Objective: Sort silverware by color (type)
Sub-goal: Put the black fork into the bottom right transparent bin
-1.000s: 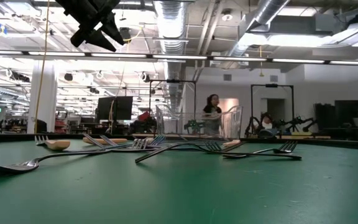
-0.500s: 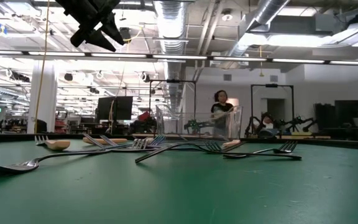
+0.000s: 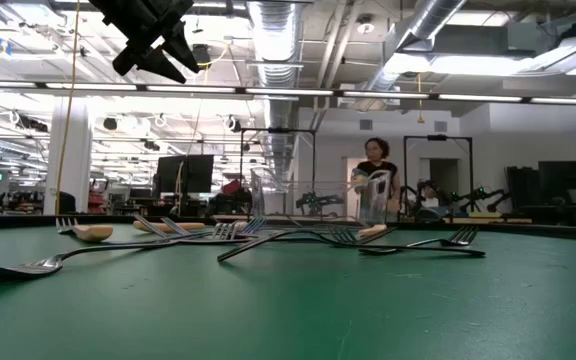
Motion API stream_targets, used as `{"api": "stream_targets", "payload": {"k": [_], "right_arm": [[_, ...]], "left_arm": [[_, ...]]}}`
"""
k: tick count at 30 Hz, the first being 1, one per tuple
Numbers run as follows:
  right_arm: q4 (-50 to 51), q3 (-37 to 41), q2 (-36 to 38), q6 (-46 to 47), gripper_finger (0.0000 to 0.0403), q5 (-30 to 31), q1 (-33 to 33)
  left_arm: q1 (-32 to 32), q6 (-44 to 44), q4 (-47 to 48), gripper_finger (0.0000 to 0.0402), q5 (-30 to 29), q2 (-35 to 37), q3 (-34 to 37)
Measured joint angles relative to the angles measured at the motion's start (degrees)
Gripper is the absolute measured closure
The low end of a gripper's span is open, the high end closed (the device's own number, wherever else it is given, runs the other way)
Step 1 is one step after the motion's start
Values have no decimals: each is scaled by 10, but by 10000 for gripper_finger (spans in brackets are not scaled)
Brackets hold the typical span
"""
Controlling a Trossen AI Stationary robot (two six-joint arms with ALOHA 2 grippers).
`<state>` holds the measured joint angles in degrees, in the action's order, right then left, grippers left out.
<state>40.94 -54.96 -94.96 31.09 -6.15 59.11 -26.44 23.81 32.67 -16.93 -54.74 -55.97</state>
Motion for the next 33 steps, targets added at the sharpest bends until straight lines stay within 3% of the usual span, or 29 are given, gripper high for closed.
{"api": "stream_targets", "payload": {"k": [18,28,33], "right_arm": [[-17,25,2,34,376,-17,-4],[-13,26,0,35,316,-15,-4],[-13,26,0,35,306,-16,-4]], "left_arm": [[0,0,0,226,0,0,0],[0,0,0,226,0,0,0],[0,0,0,226,-4,0,0]]}}
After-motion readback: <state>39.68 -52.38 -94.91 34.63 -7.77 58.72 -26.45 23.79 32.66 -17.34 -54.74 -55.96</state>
